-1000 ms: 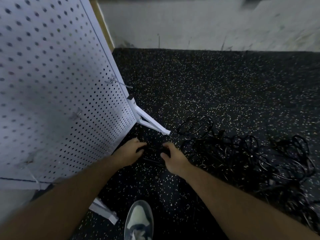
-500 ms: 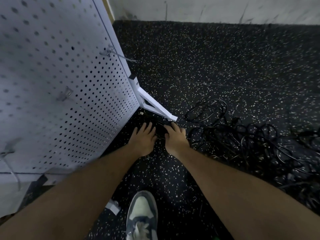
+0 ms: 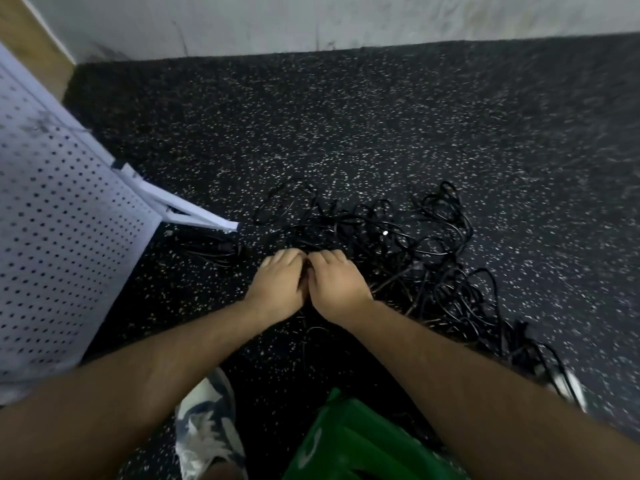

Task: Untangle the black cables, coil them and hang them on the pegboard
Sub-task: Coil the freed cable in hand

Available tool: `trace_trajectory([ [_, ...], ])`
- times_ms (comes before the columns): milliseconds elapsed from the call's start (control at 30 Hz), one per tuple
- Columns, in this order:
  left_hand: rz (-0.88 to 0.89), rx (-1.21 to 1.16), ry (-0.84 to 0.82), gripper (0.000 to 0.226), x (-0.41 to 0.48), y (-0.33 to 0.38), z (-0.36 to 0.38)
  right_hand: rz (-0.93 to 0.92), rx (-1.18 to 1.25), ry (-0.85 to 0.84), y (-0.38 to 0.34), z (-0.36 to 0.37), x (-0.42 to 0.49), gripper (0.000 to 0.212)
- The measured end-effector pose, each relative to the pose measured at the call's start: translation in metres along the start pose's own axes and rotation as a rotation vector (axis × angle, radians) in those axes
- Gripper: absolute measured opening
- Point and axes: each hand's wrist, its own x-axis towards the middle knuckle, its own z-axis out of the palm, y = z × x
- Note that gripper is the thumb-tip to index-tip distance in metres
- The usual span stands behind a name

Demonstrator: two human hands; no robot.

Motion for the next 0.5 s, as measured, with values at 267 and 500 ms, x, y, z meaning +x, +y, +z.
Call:
trace_trajectory([
  [267, 0.187, 0.134, -0.331, 0.062, 0.02, 0.079, 0.035, 0.151, -0.187, -0.137, 0.079, -0.017, -0.055, 0.053],
  [500, 0.298, 0.238, -0.237, 0.027, 0.025, 0.104, 0.04, 0.052, -0.345, -0.148, 0.113, -0.032, -0.065, 0.036],
])
